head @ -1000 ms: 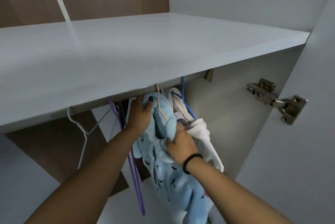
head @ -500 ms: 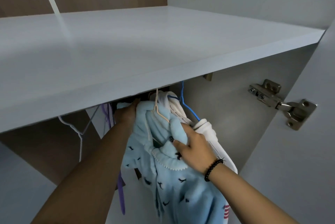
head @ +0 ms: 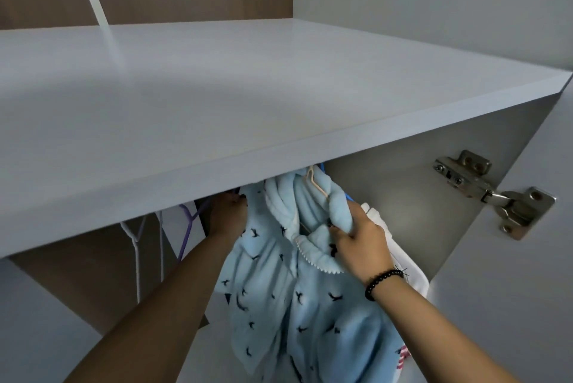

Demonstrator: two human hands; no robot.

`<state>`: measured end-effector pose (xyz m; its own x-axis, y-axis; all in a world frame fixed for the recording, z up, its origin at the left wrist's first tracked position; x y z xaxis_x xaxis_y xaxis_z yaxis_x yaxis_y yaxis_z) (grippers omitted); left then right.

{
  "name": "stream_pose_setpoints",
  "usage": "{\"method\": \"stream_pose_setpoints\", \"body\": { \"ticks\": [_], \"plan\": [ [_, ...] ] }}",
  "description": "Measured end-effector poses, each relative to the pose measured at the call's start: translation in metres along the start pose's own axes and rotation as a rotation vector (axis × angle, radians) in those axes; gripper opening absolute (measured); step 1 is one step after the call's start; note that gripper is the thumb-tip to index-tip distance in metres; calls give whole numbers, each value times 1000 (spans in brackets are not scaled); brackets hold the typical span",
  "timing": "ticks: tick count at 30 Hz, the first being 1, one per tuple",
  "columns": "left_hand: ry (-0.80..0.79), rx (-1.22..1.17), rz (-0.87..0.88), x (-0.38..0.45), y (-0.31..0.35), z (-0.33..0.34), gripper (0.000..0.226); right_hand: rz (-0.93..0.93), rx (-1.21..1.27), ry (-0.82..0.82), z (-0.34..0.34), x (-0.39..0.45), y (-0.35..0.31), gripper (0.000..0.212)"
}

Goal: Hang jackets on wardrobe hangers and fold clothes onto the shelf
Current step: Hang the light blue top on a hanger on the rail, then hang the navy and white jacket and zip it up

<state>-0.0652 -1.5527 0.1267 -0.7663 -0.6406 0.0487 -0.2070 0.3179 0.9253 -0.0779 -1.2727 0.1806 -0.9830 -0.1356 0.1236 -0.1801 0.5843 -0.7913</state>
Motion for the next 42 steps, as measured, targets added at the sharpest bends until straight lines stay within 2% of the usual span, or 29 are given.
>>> {"method": "stream_pose_setpoints", "body": {
  "ticks": [3,7,10,13,16,19,23,28,30,35,37,42],
  "plan": [
    [-110,6,23,-13,0,8,23,34,-12,-29,8,-6,2,33],
    [-214,86,163,-40,13,12,27,41,-92,-51,13,-15,1,42],
    [-267,190,272,-64,21,11,7,-20,-114,-14,9,-26,-5,36],
    [-338,270,384,-88,27,7,12,-64,-144,10,5,-43,-7,36],
    [-443,344,464,-120,37,4,17,2,-190,-14,1,-66,-1,44],
    [-531,381,511,-156,41,5,19,22,-221,-37,-3,-99,8,41],
    [-688,428,567,-211,40,20,25,122,-302,-70,-12,-143,37,52],
    [-892,497,653,-281,27,47,36,262,-223,-116,-41,-207,75,53],
    [-957,511,681,-308,23,58,37,303,-309,-137,-52,-236,94,57],
    [-1139,590,756,-373,18,89,41,516,-553,-347,-71,-308,154,73],
    [-1194,633,800,-400,22,101,43,585,-607,-381,-83,-335,176,79],
    [-1362,691,901,-472,31,140,54,677,-662,-250,-138,-390,216,83]
  ]
}}
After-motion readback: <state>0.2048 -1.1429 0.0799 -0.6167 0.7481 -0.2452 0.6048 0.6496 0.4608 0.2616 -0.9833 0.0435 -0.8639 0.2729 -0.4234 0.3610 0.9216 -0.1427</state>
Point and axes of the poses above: each hand's wrist, its own x-axis towards the middle knuckle, its own z-axis out of the palm, y = z × x, the point moved 7 cm from there along x, towards the middle knuckle, and after that the axes turned 10 degrees about z, right-handed, at the moved point
